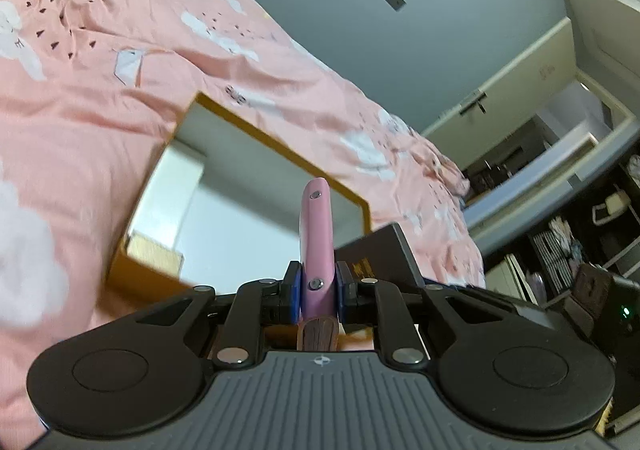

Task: Organize objects
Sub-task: 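Grasp the pink wallet with the left gripper while the right carries the grey box, then lower the grey box into the orange box with the right gripper while the left brings the pink wallet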

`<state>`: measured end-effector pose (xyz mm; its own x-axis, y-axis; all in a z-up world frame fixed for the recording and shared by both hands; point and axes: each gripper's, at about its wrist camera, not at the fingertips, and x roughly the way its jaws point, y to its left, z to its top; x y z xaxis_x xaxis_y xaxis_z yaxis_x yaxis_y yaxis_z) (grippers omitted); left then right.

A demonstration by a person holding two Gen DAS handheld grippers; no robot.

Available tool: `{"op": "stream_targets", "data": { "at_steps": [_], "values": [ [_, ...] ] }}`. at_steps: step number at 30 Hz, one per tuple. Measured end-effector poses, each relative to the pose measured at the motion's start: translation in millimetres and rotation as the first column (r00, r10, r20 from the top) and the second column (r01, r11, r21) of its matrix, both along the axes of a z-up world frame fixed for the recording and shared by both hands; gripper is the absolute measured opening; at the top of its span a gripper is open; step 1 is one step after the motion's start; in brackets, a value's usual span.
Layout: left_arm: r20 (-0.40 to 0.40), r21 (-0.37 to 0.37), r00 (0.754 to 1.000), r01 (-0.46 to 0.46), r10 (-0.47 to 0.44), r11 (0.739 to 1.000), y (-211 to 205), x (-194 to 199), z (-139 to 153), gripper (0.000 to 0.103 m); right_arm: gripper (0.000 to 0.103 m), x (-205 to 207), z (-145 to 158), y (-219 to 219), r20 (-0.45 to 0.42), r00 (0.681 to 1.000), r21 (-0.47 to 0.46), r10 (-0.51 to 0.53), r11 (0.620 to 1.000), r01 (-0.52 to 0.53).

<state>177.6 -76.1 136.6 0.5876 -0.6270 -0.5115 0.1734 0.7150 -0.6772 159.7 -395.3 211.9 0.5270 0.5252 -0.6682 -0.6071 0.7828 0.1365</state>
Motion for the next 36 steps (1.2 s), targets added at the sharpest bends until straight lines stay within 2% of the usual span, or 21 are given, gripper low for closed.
{"op": "stream_targets", "data": {
  "at_steps": [6, 10, 15, 19, 23, 25, 29, 31, 33, 36],
  "values": [
    [0.001, 0.003, 0.999, -0.038, 0.038, 0.999, 4, 33, -9, 0.018, 0.036, 45, -18, 25, -0.045, 0.999, -0.055, 0.026, 0.998, -0.028],
    [-0.009, 0.027, 1.000, -0.007, 0.007, 1.000, 5, 55, -14, 0.018, 0.036, 76, -40, 45, -0.146, 0.986, -0.085, 0.077, 0.992, -0.089],
    [-0.023, 0.058, 0.999, 0.027, -0.026, 0.998, 3, 77, -23, 0.018, 0.036, 109, -76, 66, -0.306, 0.941, -0.085, 0.144, 0.980, -0.178],
    [-0.039, 0.073, 0.999, 0.038, -0.035, 0.997, 2, 88, -29, 0.018, 0.036, 128, -103, 80, -0.416, 0.882, -0.066, 0.222, 0.960, -0.273],
    [-0.057, 0.075, 0.998, 0.042, -0.038, 0.996, 1, 96, -34, 0.018, 0.036, 140, -118, 92, -0.473, 0.831, -0.037, 0.293, 0.936, -0.351],
    [-0.067, 0.076, 0.997, 0.039, -0.034, 0.996, 1, 99, -36, 0.018, 0.036, 144, -125, 96, -0.511, 0.788, -0.001, 0.343, 0.917, -0.399],
    [-0.091, 0.080, 0.995, 0.035, -0.028, 0.996, 0, 106, -42, 0.018, 0.036, 155, -137, 101, -0.546, 0.764, -0.008, 0.345, 0.909, -0.416],
    [-0.099, 0.080, 0.995, 0.035, -0.027, 0.996, 0, 108, -44, 0.018, 0.039, 156, -140, 104, -0.541, 0.769, -0.037, 0.339, 0.905, -0.425],
    [-0.106, 0.077, 0.994, 0.036, -0.027, 0.996, -1, 110, -45, 0.018, 0.046, 154, -139, 106, -0.508, 0.795, -0.095, 0.331, 0.896, -0.434],
    [-0.114, 0.075, 0.993, 0.034, -0.025, 0.997, -1, 113, -47, 0.018, 0.050, 153, -137, 108, -0.461, 0.830, -0.169, 0.315, 0.887, -0.430]
  ]
}}
